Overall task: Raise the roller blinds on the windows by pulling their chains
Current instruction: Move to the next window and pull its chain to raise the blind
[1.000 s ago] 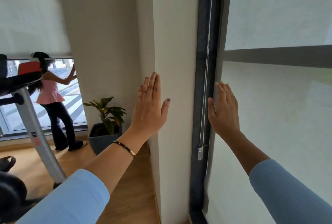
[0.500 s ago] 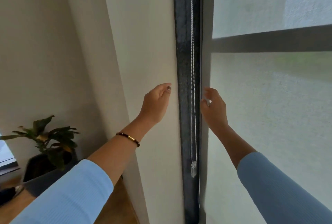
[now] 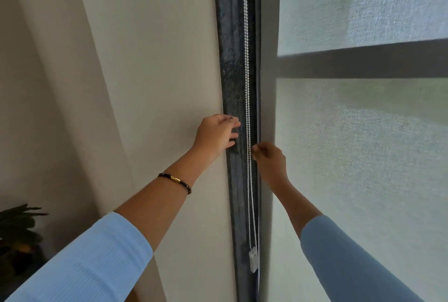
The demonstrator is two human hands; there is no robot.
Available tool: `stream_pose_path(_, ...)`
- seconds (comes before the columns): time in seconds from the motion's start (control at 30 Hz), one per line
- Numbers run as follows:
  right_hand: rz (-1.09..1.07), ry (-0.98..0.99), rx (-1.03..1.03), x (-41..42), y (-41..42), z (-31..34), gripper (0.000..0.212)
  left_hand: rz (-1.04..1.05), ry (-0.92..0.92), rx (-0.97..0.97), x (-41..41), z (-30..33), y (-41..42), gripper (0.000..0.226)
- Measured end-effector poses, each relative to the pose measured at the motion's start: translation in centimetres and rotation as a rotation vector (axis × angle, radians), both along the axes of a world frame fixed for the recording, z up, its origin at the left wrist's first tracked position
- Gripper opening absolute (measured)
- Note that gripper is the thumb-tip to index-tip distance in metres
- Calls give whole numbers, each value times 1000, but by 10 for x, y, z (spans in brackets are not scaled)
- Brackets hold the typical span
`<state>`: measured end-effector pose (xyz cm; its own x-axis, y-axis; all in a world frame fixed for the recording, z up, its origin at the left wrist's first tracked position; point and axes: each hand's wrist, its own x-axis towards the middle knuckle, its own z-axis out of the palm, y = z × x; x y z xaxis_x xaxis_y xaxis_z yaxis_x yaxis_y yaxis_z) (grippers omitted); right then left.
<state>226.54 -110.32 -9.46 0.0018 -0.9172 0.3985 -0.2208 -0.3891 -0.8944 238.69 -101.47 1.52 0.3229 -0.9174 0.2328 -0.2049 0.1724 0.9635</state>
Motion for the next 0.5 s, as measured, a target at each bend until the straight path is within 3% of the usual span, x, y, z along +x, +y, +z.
stream_pose_path(0.17, 85, -67, 42, 19, 7, 1, 19, -12, -115, 41, 3, -8, -13, 28)
stream_pose_path(0.23, 38, -6, -13, 25, 13, 6, 9, -36, -118, 45, 5, -4, -17, 32)
stream_pose_path(0.5, -225, 49, -105, 5, 83, -10, 23, -223, 18, -8, 15, 5, 1, 18)
